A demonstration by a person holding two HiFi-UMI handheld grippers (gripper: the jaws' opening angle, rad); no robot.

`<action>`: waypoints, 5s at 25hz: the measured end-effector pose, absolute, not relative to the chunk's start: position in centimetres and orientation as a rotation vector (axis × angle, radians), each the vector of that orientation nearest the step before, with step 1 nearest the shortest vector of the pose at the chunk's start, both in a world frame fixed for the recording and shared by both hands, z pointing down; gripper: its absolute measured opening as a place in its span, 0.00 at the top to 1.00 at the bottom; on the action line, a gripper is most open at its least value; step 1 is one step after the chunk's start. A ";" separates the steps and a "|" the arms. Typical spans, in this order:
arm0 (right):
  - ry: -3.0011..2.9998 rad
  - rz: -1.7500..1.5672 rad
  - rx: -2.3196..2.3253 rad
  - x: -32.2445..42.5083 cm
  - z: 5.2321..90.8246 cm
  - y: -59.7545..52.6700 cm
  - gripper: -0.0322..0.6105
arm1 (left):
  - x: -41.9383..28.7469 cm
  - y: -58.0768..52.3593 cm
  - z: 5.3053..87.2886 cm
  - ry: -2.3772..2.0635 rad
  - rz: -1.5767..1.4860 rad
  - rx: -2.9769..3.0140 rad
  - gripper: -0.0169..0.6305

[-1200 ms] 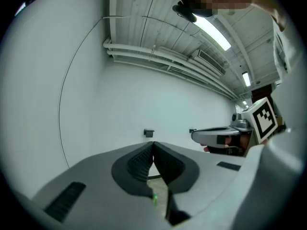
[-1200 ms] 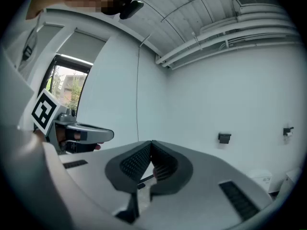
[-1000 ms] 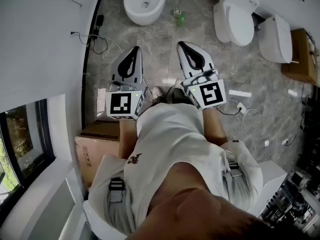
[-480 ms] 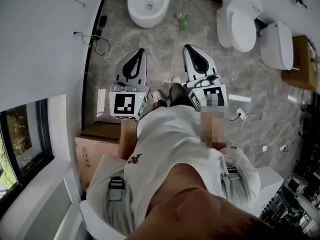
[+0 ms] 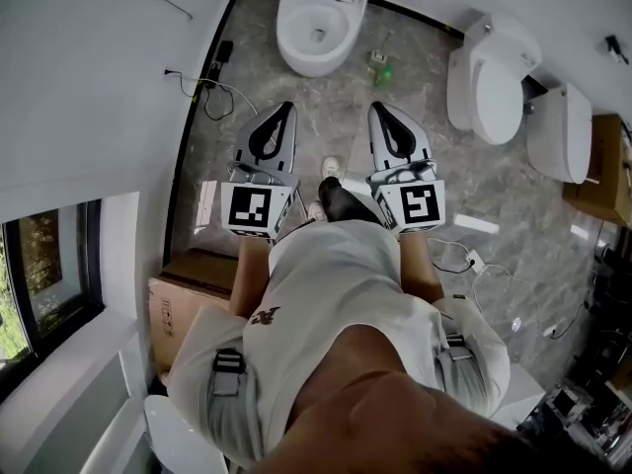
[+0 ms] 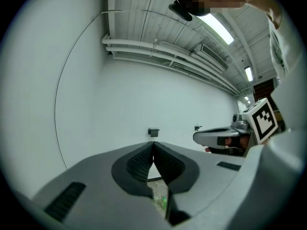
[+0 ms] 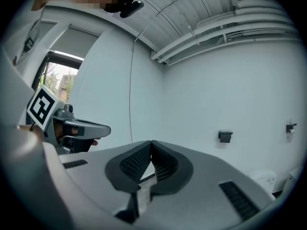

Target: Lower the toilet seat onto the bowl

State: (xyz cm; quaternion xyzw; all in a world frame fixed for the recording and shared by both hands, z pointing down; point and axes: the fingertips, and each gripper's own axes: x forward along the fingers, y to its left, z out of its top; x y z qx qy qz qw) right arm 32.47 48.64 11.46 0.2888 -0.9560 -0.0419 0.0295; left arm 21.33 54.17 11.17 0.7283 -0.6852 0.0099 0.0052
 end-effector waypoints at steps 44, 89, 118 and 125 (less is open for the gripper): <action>-2.830 -0.109 1.044 9.3 12.4 17.7 0.92 | -1.9 21.2 11.7 -1.946 0.046 2.447 0.94; -2.699 0.058 0.988 5.0 21.7 -17.3 0.92 | -7.4 -14.0 20.7 -1.823 0.338 2.418 0.94; -2.444 -0.178 0.965 -0.6 38.7 -29.7 0.92 | -12.3 -27.1 38.0 -1.641 0.634 2.562 0.94; -2.375 -0.189 0.931 -1.5 42.2 -31.4 0.86 | -12.4 -29.2 40.9 -1.524 0.669 2.624 0.94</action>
